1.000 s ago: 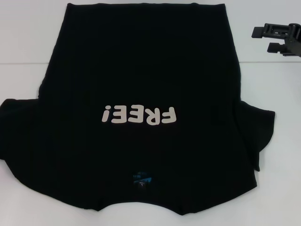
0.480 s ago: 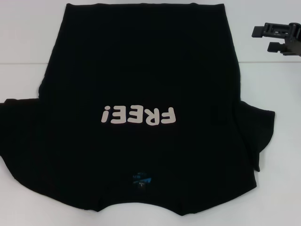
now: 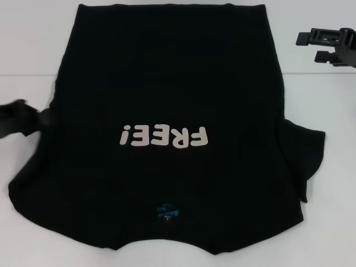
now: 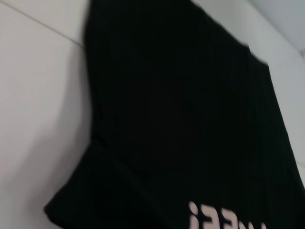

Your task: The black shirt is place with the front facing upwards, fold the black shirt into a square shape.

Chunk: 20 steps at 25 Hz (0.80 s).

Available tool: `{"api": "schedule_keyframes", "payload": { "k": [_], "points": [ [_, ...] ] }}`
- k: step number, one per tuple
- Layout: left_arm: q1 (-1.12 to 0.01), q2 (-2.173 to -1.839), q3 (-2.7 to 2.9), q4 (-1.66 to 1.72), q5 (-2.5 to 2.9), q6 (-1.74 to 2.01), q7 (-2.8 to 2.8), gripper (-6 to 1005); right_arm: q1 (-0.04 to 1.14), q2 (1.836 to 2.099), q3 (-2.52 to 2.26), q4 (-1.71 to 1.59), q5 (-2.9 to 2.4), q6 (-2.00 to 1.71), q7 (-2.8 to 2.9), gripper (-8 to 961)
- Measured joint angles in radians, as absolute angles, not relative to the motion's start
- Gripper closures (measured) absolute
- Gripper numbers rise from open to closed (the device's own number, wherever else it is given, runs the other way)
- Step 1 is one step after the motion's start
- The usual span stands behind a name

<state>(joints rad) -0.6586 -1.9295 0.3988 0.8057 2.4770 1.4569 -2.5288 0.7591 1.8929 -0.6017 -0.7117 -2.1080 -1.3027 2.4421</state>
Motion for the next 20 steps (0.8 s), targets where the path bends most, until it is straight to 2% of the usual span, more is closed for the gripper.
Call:
{"api": "schedule_keyframes", "payload": {
  "k": [7, 16, 20],
  "points": [
    [-0.699, -1.981, 0.631, 0.799, 2.479, 1.392, -2.528, 953, 0.76, 1.893, -0.603, -0.711, -2.11, -1.292, 2.442, 11],
    [-0.708, -1.99, 0.758, 0.851, 2.486, 1.333, -2.478, 950, 0.755, 1.892, -0.601, -0.709, -2.111, -1.291, 2.442, 11],
    [-0.683, -2.025, 0.797, 0.947, 2.485, 1.321, -2.35, 923, 0.752, 1.889, -0.598, -0.702, -2.111, -1.29, 2.442, 11]
  ]
}}
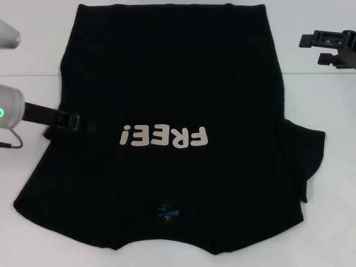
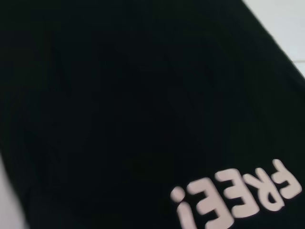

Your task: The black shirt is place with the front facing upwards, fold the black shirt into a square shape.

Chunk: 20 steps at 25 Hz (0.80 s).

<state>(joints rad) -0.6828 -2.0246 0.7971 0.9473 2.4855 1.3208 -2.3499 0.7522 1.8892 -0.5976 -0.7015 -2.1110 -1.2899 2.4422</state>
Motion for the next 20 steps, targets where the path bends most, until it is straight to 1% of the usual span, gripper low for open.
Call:
{"api": "schedule_keyframes", "payload": {
  "k": [3, 4, 5, 7, 8, 10, 15, 17, 20],
  "points": [
    [-0.658, -2.076, 0.797, 1.036, 2.459, 1.376, -2.14, 884, 0.75, 1.889, -0.596, -0.701, -2.111, -1.286, 2.442, 12],
    [-0.646, -2.101, 0.796, 1.065, 2.454, 1.402, -2.071, 841, 0.749, 1.889, -0.596, -0.701, -2.111, -1.286, 2.442, 13],
    [-0.634, -2.118, 0.791, 1.088, 2.456, 1.405, -2.028, 798, 0.748, 1.888, -0.595, -0.701, -2.111, -1.285, 2.442, 13],
    [-0.608, -2.138, 0.774, 1.116, 2.458, 1.382, -2.0, 711, 0.748, 1.888, -0.595, -0.701, -2.111, -1.284, 2.442, 13],
    [-0.598, -2.139, 0.755, 1.116, 2.459, 1.364, -2.014, 668, 0.748, 1.888, -0.595, -0.701, -2.111, -1.286, 2.442, 13],
    [-0.594, -2.111, 0.719, 1.082, 2.46, 1.341, -2.108, 599, 0.749, 1.888, -0.597, -0.701, -2.111, -1.289, 2.442, 13],
    [-0.623, -1.989, 0.657, 0.868, 2.452, 1.333, -2.492, 430, 0.752, 1.888, -0.604, -0.692, -2.111, -1.296, 2.442, 12],
    [-0.631, -1.971, 0.618, 0.811, 2.448, 1.324, -2.562, 366, 0.752, 1.888, -0.604, -0.688, -2.111, -1.296, 2.442, 12],
    [-0.633, -1.975, 0.561, 0.779, 2.444, 1.278, -2.595, 271, 0.751, 1.888, -0.604, -0.686, -2.111, -1.297, 2.442, 12]
  ]
}}
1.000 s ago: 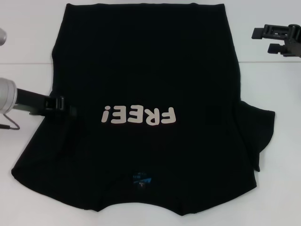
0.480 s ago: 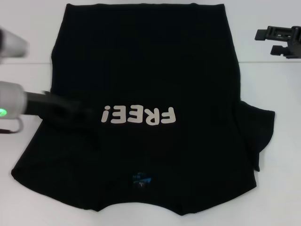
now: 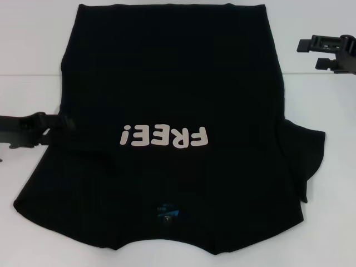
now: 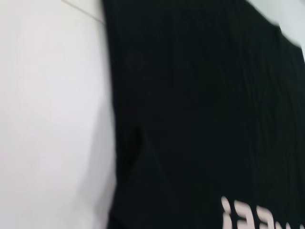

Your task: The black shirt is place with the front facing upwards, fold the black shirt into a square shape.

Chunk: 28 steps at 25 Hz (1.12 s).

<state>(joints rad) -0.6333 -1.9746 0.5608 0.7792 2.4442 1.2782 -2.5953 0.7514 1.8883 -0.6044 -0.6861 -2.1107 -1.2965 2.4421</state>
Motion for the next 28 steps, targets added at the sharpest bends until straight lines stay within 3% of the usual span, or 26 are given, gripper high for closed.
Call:
{"api": "schedule_keyframes", "payload": {
  "k": [7, 18, 23, 28],
  "points": [
    [-0.643, -1.972, 0.552, 0.684, 2.444, 1.125, -2.628, 153, 0.75, 1.888, -0.604, -0.685, -2.111, -1.3, 2.443, 12],
    [-0.652, -1.974, 0.554, 0.647, 2.44, 1.056, -2.636, 175, 0.749, 1.888, -0.604, -0.68, -2.111, -1.302, 2.449, 12],
    [-0.65, -1.974, 0.552, 0.644, 2.44, 1.044, -2.637, 390, 0.748, 1.888, -0.604, -0.676, -2.111, -1.302, 2.45, 12],
    [-0.65, -1.977, 0.559, 0.64, 2.447, 1.009, -2.639, 523, 0.748, 1.888, -0.604, -0.676, -2.111, -1.302, 2.45, 12]
  ]
}}
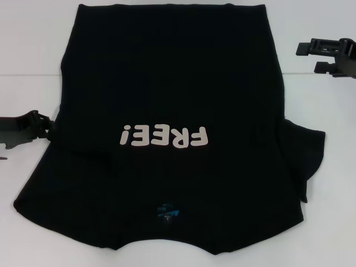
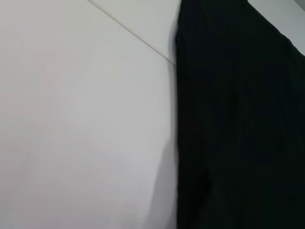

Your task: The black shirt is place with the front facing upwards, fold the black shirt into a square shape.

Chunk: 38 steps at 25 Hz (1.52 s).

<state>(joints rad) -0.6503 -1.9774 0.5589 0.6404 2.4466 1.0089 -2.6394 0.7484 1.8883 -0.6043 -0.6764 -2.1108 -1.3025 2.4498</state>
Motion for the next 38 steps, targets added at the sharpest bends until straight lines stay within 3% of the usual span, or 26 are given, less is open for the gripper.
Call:
{"api": "schedule_keyframes", "payload": {
  "k": [9, 31, 34, 38],
  "points": [
    [-0.655, -1.976, 0.567, 0.614, 2.454, 0.953, -2.641, 757, 0.748, 1.888, -0.604, -0.674, -2.111, -1.302, 2.45, 12],
    [-0.672, -1.976, 0.575, 0.543, 2.462, 0.89, -2.61, 742, 0.737, 1.888, -0.606, -0.672, -2.111, -1.303, 2.45, 12],
    [-0.682, -1.971, 0.575, 0.518, 2.461, 0.883, -2.605, 665, 0.735, 1.888, -0.606, -0.667, -2.111, -1.303, 2.449, 12],
    [-0.684, -1.972, 0.575, 0.523, 2.456, 0.889, -2.604, 709, 0.732, 1.888, -0.603, -0.661, -2.111, -1.304, 2.448, 13]
  ]
}}
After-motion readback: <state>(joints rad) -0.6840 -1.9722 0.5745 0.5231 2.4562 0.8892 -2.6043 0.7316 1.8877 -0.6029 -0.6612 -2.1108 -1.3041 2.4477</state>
